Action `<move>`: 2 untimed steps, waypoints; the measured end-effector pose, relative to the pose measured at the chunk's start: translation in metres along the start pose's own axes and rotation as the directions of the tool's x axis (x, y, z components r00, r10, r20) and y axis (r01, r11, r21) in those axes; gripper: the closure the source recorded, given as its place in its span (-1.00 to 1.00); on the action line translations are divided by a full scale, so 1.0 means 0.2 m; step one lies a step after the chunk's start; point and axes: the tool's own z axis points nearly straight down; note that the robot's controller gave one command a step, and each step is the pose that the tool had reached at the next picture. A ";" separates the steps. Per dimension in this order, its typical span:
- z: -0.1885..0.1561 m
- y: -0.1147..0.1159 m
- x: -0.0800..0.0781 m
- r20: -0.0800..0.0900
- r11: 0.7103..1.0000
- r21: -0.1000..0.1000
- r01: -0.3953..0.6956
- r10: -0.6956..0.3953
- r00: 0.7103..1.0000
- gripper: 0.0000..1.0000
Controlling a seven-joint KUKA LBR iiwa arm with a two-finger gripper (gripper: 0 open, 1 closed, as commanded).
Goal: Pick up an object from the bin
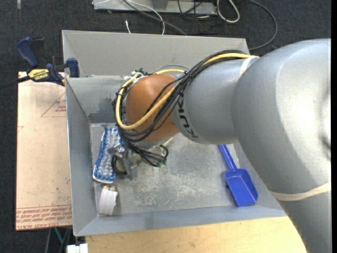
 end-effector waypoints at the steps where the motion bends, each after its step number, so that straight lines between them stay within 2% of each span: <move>1: 0.00 0.00 0.00 0.000 1.000 0.000 0.000 0.000 1.000 1.00; 2: 0.00 0.00 0.00 0.000 1.000 0.000 0.000 0.000 1.000 1.00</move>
Offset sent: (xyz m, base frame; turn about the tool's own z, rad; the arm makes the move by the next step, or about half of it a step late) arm 0.0000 0.0000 0.0000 0.0000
